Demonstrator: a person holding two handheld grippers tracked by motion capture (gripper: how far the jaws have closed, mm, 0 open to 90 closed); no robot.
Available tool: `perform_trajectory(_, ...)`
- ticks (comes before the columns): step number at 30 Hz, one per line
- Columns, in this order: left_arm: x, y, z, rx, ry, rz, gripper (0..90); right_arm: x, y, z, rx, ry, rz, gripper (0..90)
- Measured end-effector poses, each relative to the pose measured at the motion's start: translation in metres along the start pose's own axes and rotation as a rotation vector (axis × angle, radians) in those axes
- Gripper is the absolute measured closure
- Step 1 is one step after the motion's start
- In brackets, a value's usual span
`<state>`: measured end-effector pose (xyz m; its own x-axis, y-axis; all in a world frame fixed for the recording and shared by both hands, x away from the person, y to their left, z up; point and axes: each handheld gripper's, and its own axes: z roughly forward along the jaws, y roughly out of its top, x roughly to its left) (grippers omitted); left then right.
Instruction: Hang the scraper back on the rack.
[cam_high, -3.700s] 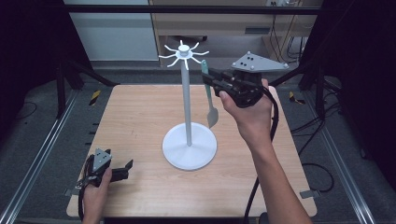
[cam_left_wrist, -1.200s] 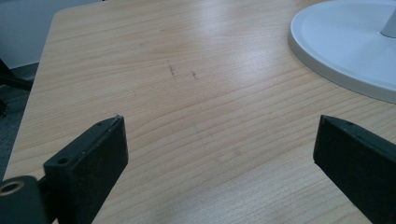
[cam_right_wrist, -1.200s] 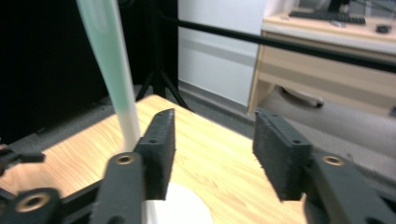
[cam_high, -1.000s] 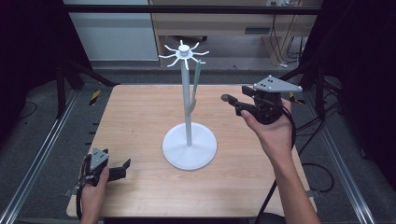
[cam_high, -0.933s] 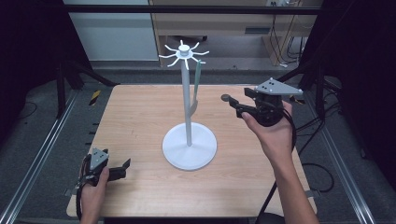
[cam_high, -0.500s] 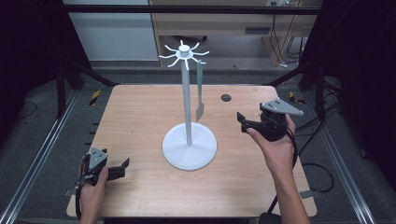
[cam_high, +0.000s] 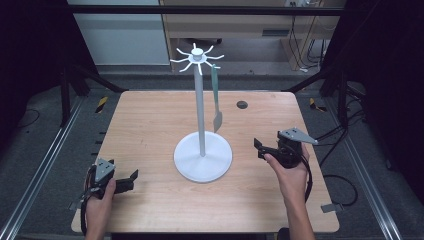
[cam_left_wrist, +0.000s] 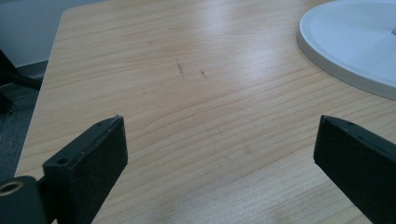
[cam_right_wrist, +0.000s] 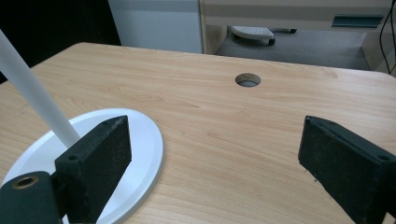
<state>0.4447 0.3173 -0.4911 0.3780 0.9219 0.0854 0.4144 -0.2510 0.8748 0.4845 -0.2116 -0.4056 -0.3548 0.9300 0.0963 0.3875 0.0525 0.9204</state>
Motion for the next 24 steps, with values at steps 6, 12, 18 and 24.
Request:
perform_trajectory(6,-0.001,0.000,0.000,0.003,-0.002,0.009,2.5,0.000,-0.022,0.006,0.027,-0.068,-0.002,10.7)
perform_trajectory(12,-0.003,0.000,0.003,0.011,-0.005,0.012,2.5,-0.005,-0.042,0.009,0.075,-0.088,0.000,9.2)
perform_trajectory(18,-0.004,0.001,0.005,0.016,-0.007,0.015,2.5,-0.011,-0.064,0.016,0.168,-0.109,-0.010,9.6)
perform_trajectory(24,-0.006,0.001,0.006,0.016,-0.011,0.018,2.5,-0.016,-0.073,0.018,0.214,-0.130,0.011,12.6)
